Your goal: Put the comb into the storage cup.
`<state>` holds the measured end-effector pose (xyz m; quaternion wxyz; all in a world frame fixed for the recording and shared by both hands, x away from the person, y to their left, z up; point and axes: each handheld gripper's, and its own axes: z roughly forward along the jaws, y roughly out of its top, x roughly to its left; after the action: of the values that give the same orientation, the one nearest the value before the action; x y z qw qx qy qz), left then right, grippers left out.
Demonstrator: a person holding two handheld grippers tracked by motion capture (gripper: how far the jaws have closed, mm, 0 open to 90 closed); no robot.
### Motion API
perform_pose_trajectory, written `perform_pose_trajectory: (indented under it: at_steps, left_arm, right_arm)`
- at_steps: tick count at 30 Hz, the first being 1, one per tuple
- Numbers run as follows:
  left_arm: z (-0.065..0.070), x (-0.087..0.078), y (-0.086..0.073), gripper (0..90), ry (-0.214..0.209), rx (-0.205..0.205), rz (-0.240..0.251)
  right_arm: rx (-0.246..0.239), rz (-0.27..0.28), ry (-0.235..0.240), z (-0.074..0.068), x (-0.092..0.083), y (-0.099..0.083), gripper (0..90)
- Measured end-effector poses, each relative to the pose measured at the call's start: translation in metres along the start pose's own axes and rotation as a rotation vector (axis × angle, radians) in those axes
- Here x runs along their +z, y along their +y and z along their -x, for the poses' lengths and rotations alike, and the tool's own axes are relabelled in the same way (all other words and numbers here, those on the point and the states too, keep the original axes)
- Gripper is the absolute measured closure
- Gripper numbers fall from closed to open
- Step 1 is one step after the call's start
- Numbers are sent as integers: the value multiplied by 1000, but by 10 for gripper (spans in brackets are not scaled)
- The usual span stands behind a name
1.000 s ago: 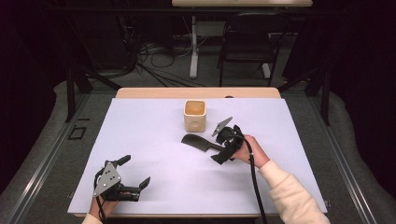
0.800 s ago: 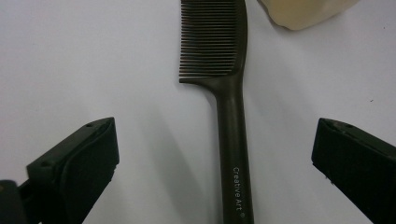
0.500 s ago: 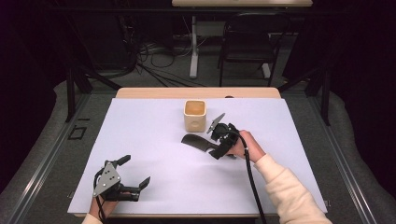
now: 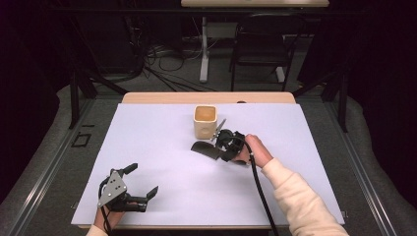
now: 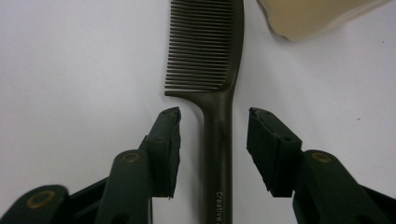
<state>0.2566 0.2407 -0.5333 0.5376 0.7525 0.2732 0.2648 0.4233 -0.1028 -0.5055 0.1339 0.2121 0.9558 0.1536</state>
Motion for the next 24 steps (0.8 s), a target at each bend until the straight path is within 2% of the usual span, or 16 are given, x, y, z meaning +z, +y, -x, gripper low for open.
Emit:
perform_pose_trajectory:
  at_steps: [6,9,13,18,20,21,24]
  left_arm:
    - [0,0,0,0,-1,-2,1]
    - [0,0,0,0,-2,0,1]
    - [0,0,0,0,-2,0,1]
    - [0,0,0,0,-4,3,2]
    - [0,0,0,0,-4,1,3]
    - [0,0,0,0,-4,1,2]
    - [0,0,0,0,-5,0,2]
  right_arm:
    - [-31,-73,6,1,7,7,624]
    - [-29,-86,16,1,11,9,636]
    - [-37,-140,20,2,13,13,640]
    - [-57,-148,18,2,18,15,658]
    - [-51,-160,17,2,18,16,661]
    - [-55,-186,21,2,18,17,663]
    - [-49,-177,18,2,22,17,664]
